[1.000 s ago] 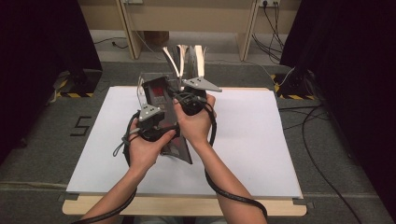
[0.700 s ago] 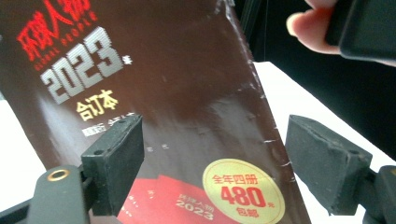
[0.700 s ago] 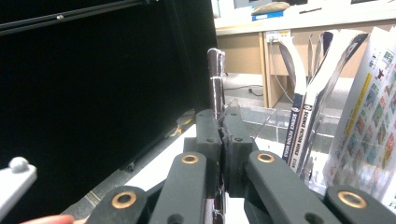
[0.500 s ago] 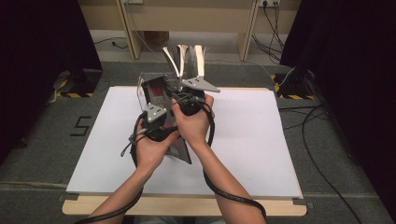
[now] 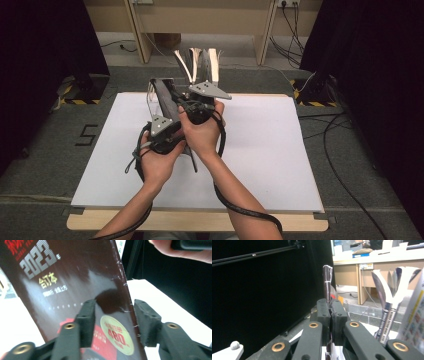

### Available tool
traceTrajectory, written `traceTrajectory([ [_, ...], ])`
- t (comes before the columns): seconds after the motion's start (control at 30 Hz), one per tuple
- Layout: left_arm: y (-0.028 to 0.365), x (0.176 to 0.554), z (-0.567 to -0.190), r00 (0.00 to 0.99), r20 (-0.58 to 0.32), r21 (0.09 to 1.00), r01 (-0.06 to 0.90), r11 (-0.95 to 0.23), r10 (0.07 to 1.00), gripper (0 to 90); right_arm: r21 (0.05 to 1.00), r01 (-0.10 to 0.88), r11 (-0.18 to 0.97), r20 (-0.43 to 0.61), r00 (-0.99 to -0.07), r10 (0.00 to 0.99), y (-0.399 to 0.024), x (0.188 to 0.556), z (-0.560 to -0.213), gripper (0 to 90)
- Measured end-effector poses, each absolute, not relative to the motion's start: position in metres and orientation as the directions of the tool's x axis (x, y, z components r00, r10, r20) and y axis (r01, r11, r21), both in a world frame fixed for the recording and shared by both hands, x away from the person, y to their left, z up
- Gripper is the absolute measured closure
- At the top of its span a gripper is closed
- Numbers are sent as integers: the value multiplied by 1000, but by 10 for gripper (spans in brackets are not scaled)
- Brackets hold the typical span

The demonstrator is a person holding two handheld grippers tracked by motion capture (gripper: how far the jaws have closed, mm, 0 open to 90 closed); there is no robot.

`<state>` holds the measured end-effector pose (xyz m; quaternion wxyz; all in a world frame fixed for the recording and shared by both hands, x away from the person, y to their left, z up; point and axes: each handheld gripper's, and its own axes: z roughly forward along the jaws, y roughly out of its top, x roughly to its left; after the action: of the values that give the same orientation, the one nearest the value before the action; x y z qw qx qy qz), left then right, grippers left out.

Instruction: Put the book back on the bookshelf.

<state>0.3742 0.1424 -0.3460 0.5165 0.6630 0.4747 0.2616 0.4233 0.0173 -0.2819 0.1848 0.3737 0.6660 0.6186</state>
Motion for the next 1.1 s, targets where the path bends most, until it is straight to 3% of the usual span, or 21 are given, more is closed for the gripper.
traceTrajectory([
  [0.17,155,371,-348,412,-158,935,356,2,897,725,967,251,-36,202,-675,710,25,421,-280,879],
  [0.4,170,367,-354,399,-145,938,346,-2,906,845,969,246,-17,189,-696,693,36,418,-281,874],
  [0.67,186,365,-357,389,-136,941,339,-4,911,866,974,225,8,160,-720,675,43,419,-281,792],
  [0.83,197,367,-359,364,-109,945,328,-17,925,867,976,220,6,162,-737,656,39,418,-276,625],
  [1.1,209,367,-356,359,-112,950,311,-6,927,868,977,212,-18,172,-737,654,2,407,-280,585],
])
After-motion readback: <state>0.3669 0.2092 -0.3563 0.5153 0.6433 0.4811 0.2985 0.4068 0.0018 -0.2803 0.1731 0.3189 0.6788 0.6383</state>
